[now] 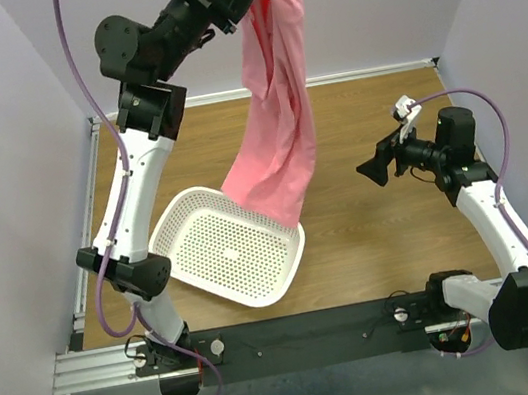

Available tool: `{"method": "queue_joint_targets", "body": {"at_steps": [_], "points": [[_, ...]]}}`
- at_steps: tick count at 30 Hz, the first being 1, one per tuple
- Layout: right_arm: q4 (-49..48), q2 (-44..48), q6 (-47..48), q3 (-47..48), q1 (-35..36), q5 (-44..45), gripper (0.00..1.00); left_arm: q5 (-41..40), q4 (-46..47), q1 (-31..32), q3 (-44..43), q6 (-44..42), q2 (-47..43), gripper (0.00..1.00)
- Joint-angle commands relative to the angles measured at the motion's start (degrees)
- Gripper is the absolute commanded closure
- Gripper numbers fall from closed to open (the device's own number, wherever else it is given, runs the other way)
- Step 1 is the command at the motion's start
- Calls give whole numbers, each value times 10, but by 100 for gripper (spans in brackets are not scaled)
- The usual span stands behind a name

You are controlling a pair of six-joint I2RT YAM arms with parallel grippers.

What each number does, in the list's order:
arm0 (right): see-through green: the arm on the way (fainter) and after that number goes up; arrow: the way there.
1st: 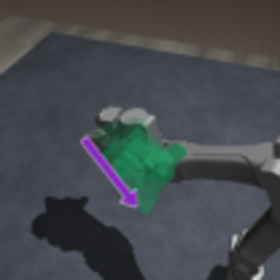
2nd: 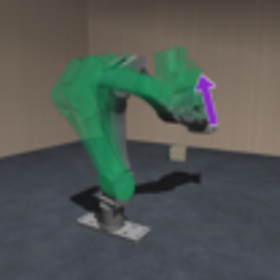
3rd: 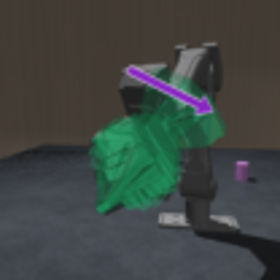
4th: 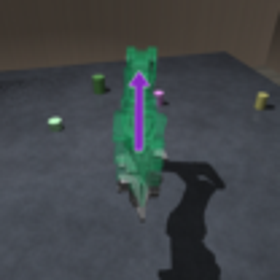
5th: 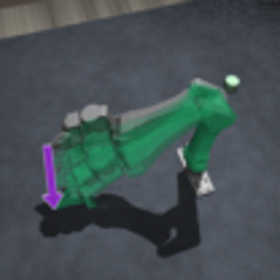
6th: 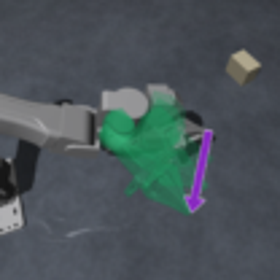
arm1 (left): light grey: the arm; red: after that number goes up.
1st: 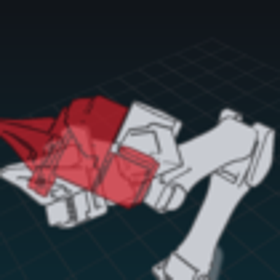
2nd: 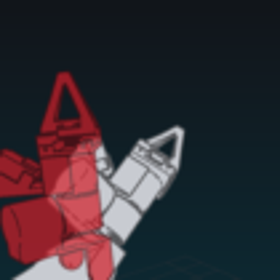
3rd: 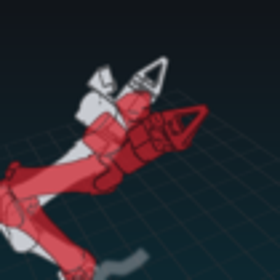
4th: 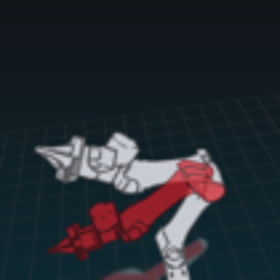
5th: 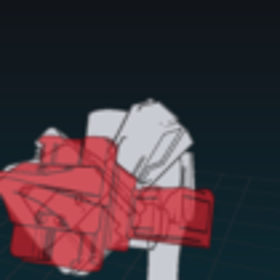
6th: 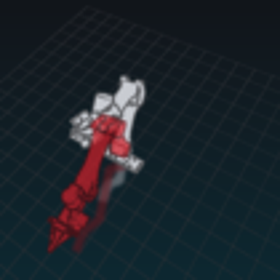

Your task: Fold and stack the t-shirts

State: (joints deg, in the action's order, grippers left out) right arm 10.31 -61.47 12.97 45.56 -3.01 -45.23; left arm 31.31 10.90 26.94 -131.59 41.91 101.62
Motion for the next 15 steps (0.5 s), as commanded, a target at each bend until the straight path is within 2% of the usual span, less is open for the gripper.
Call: {"method": "queue_joint_targets", "body": {"at_steps": [1,2,7,15], "points": [[10,-7,7,14,-1,19,0,-12,115,11,-92,74,6,100],[9,-7,7,14,-1,23,0,-27,146,13,-90,89,8,100],[10,-8,8,15,-1,30,0,-49,165,20,-68,99,10,100],[10,-6,9,16,-1,40,0,-31,165,33,67,79,-20,100]]}}
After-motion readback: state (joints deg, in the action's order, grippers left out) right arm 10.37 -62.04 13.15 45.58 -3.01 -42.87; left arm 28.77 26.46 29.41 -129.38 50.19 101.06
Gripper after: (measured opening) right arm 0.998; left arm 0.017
